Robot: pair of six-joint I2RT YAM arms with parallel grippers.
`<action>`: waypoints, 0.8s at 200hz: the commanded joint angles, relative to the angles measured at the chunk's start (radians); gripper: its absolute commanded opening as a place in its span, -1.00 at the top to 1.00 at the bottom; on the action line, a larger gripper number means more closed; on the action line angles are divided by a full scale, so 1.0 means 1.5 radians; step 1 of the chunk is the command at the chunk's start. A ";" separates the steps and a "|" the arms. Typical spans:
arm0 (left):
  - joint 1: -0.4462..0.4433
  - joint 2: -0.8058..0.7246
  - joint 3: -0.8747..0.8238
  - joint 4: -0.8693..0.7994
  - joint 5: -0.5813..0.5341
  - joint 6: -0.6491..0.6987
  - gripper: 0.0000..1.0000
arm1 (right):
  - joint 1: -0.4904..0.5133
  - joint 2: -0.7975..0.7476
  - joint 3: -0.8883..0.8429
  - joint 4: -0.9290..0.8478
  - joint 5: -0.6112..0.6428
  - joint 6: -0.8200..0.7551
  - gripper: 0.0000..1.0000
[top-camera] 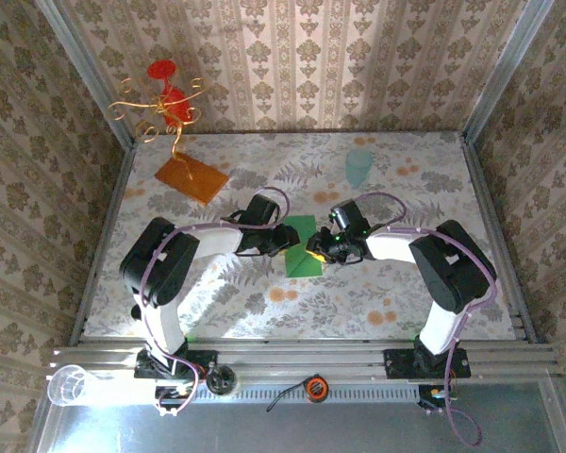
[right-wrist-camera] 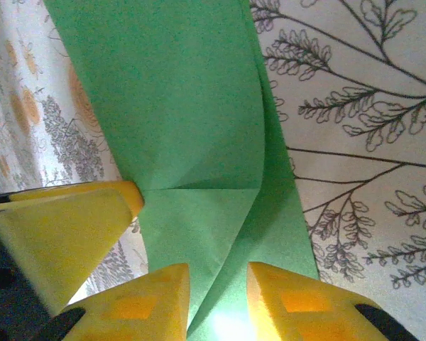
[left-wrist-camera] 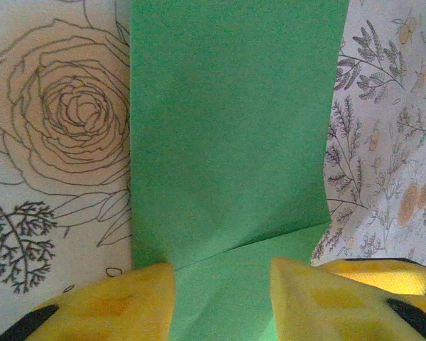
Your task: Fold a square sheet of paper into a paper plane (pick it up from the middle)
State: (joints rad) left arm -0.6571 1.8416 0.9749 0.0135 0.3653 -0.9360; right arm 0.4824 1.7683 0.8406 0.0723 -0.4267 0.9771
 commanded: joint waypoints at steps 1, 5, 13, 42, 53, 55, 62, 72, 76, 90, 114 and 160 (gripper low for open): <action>0.003 0.013 -0.021 -0.035 -0.015 -0.009 0.15 | 0.004 0.018 0.015 0.002 -0.013 0.009 0.42; 0.003 0.013 -0.021 -0.034 -0.014 -0.009 0.15 | 0.005 0.019 0.015 0.002 -0.014 0.008 0.42; 0.003 0.013 -0.022 -0.034 -0.013 -0.009 0.16 | 0.005 0.022 0.015 0.005 -0.017 0.008 0.42; 0.003 0.014 -0.021 -0.034 -0.012 -0.010 0.16 | 0.007 0.028 0.011 0.038 -0.037 0.014 0.47; 0.004 0.014 -0.020 -0.035 -0.012 -0.009 0.15 | 0.007 0.029 0.008 0.049 -0.041 0.018 0.48; 0.003 0.014 -0.019 -0.035 -0.012 -0.009 0.16 | 0.007 0.028 0.008 0.052 -0.042 0.020 0.48; 0.003 0.014 -0.020 -0.035 -0.013 -0.009 0.15 | 0.007 0.029 0.007 0.056 -0.044 0.022 0.49; 0.003 0.014 -0.019 -0.035 -0.013 -0.009 0.15 | 0.007 0.030 0.006 0.060 -0.045 0.024 0.50; 0.003 0.014 -0.019 -0.035 -0.013 -0.009 0.15 | 0.007 0.030 0.006 0.062 -0.046 0.025 0.50; 0.002 0.014 -0.019 -0.035 -0.013 -0.010 0.16 | 0.007 0.029 0.003 0.067 -0.048 0.026 0.52; 0.003 0.013 -0.017 -0.036 -0.013 -0.009 0.16 | 0.007 0.029 -0.002 0.079 -0.054 0.031 0.56; 0.004 0.009 -0.016 -0.036 -0.015 -0.009 0.15 | 0.009 0.036 -0.008 0.095 -0.060 0.038 0.61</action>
State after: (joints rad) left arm -0.6544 1.8416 0.9749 0.0135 0.3660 -0.9432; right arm 0.4889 1.8023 0.8421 0.1867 -0.4881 1.0183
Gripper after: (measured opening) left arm 0.422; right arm 0.197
